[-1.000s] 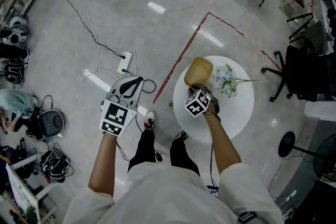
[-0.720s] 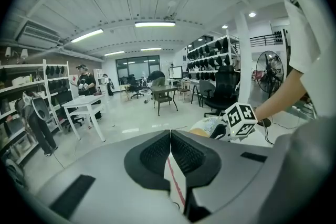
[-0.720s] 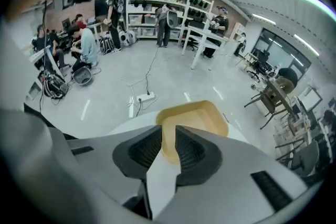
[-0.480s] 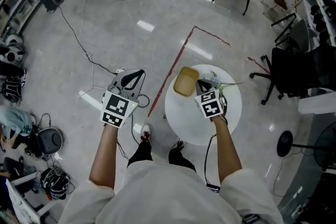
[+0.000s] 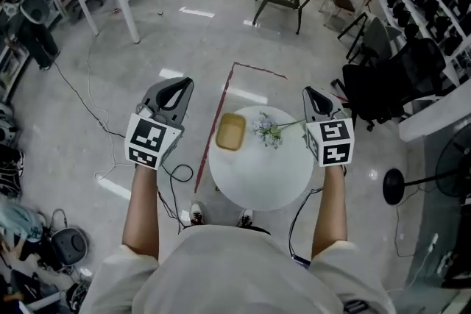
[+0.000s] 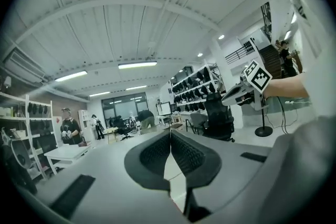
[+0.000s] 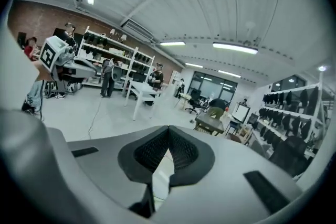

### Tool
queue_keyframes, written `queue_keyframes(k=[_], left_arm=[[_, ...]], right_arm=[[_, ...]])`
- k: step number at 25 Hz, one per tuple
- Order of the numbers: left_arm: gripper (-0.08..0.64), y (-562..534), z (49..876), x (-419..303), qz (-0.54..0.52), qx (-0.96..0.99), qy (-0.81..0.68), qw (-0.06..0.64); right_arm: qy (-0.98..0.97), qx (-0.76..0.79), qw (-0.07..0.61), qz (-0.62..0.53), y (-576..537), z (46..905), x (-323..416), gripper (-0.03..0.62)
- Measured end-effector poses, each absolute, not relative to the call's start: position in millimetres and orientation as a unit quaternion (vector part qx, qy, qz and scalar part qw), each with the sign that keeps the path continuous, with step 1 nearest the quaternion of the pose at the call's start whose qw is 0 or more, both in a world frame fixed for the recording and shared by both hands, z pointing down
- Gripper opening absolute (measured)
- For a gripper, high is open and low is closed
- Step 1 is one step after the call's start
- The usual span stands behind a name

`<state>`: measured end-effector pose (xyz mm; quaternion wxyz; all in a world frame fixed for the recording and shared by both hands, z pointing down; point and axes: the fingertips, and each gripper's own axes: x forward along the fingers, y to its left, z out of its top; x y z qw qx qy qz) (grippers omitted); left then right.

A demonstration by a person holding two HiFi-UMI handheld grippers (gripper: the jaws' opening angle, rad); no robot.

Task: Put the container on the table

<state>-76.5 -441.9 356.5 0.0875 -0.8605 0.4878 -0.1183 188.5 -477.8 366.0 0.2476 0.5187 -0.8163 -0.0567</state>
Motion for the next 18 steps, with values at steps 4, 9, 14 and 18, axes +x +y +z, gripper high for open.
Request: queue_keyframes(k=[4, 9, 14, 18], left_arm=[[0.02, -442.0, 318.6, -50.3, -0.105, -0.871, 0.462, 0.127], [0.02, -433.2, 282.5, -24.0, -0.08, -0.879, 0.44, 0.164], [0.02, -421.1, 256.5, -11.9, -0.063, -0.881, 0.43, 0.187], [0.02, -421.5, 251.2, -7.4, -0.063, -0.88, 0.429, 0.193]], right_arm=[[-0.798, 0.555, 0.218, -0.086, -459.7, 307.2, 218.7, 0.014], [-0.79, 0.567, 0.196, -0.124, -429.6, 261.0, 229.2, 0.012], [-0.795, 0.562, 0.175, -0.15, -404.4, 232.8, 223.4, 0.012], [-0.795, 0.559, 0.172, -0.159, -403.1, 227.5, 219.9, 0.012]])
